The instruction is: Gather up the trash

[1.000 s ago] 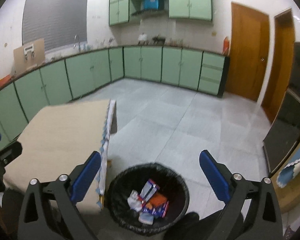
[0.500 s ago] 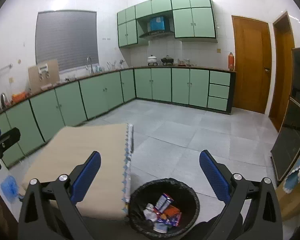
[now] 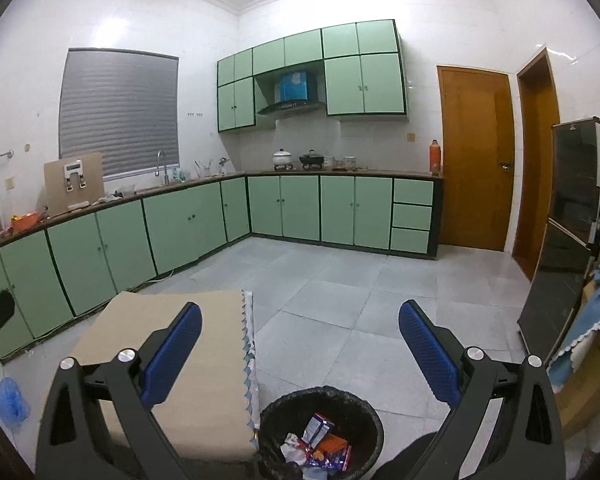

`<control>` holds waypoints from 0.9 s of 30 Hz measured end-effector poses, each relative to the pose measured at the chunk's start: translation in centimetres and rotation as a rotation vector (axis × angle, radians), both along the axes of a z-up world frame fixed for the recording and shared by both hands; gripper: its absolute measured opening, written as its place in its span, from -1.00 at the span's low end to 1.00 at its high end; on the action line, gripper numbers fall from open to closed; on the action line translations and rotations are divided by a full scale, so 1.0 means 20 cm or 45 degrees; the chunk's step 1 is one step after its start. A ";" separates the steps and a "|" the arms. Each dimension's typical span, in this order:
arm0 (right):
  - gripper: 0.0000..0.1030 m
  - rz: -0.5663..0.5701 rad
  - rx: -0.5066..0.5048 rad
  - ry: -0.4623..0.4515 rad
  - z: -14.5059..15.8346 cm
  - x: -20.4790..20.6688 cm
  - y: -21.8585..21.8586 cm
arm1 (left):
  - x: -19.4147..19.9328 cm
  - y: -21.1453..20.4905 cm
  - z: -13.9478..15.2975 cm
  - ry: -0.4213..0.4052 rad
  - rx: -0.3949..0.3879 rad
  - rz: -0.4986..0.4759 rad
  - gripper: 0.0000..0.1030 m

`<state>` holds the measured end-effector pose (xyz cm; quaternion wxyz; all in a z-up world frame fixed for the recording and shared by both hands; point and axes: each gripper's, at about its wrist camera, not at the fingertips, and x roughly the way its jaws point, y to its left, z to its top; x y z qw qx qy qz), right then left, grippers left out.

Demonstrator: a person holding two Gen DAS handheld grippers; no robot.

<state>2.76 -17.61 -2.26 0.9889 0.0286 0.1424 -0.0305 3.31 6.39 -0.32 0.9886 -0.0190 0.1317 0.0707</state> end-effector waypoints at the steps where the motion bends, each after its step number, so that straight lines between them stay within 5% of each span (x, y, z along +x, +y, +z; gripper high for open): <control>1: 0.88 -0.011 -0.011 -0.004 0.00 0.00 0.00 | -0.01 -0.01 0.00 -0.001 0.000 -0.001 0.89; 27: 0.88 -0.151 -0.057 0.039 -0.08 0.09 -0.05 | 0.08 -0.03 -0.14 0.074 0.011 -0.020 0.89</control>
